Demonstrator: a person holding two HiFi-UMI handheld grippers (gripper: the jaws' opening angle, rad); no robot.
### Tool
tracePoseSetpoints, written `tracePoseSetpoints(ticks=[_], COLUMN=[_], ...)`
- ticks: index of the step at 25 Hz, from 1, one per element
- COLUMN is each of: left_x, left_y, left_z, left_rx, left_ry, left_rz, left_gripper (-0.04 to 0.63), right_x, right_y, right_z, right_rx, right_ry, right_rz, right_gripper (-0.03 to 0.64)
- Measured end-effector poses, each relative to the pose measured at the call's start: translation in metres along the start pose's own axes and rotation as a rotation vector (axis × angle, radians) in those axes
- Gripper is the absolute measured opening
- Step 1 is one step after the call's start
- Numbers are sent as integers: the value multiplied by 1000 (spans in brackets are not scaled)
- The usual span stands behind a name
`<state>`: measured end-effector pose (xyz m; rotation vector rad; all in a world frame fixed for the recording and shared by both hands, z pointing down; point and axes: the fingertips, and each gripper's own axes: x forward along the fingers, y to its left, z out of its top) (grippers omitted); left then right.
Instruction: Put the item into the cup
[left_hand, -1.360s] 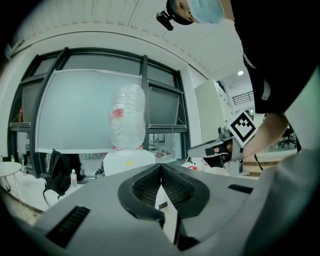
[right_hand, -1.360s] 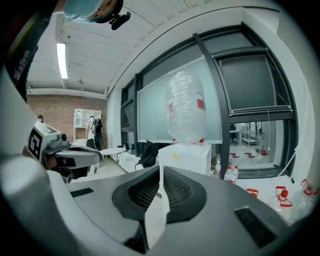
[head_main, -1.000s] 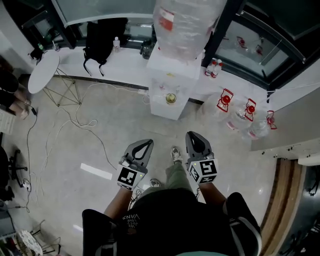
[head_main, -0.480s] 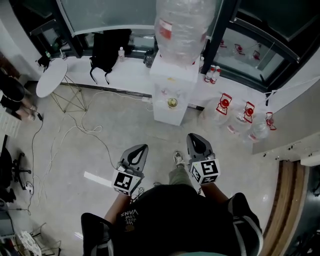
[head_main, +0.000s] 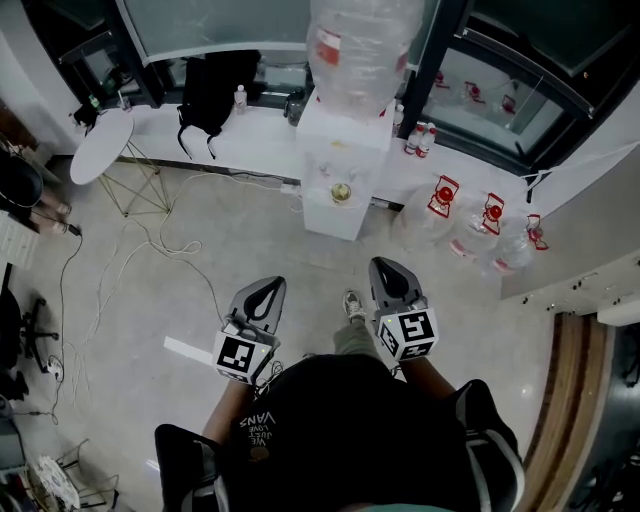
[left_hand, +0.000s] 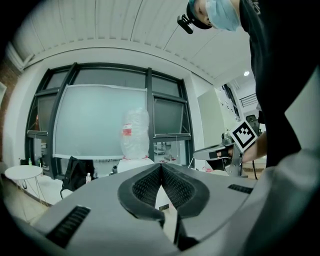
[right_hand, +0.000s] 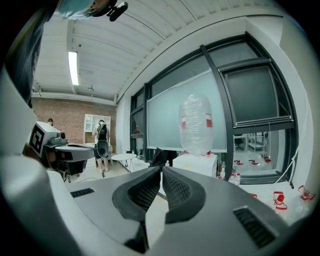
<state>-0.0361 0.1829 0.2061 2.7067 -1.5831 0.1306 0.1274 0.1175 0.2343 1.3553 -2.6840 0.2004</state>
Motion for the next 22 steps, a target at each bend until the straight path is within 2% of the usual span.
tracePoseSetpoints(ticks=[22], left_x=[-16], left_y=[-26], left_z=[-6], left_rx=[-6], left_ry=[-4], left_rz=[-4], left_gripper=[20], right_x=[-17], right_y=[3], right_z=[-3], right_rx=[30], right_ry=[-9], right_rz=[0], right_gripper=[48])
